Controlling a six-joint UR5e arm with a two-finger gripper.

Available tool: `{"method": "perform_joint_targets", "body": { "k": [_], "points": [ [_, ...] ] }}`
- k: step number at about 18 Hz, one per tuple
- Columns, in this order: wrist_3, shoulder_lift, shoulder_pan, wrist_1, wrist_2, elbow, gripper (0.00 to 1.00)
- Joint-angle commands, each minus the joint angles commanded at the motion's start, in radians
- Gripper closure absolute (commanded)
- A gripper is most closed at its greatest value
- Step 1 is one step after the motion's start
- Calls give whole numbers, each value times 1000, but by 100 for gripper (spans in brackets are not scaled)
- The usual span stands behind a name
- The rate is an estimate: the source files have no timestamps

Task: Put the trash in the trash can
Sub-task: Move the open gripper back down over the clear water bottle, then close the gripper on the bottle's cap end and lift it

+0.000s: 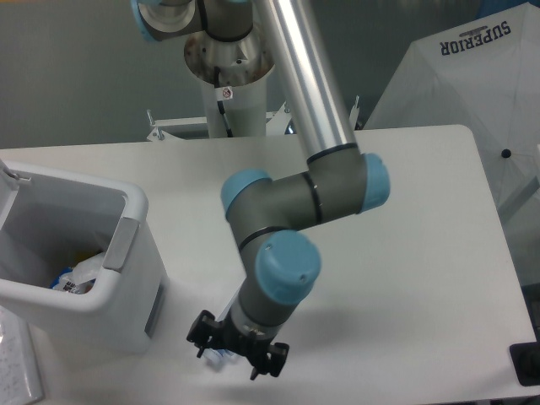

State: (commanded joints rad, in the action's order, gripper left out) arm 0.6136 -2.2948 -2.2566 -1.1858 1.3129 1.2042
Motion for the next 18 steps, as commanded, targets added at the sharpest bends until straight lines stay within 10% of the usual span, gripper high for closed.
{"method": "perform_joint_targets", "body": {
  "k": [18],
  "points": [
    [29, -83, 69, -32, 207, -20, 10]
  ]
}}
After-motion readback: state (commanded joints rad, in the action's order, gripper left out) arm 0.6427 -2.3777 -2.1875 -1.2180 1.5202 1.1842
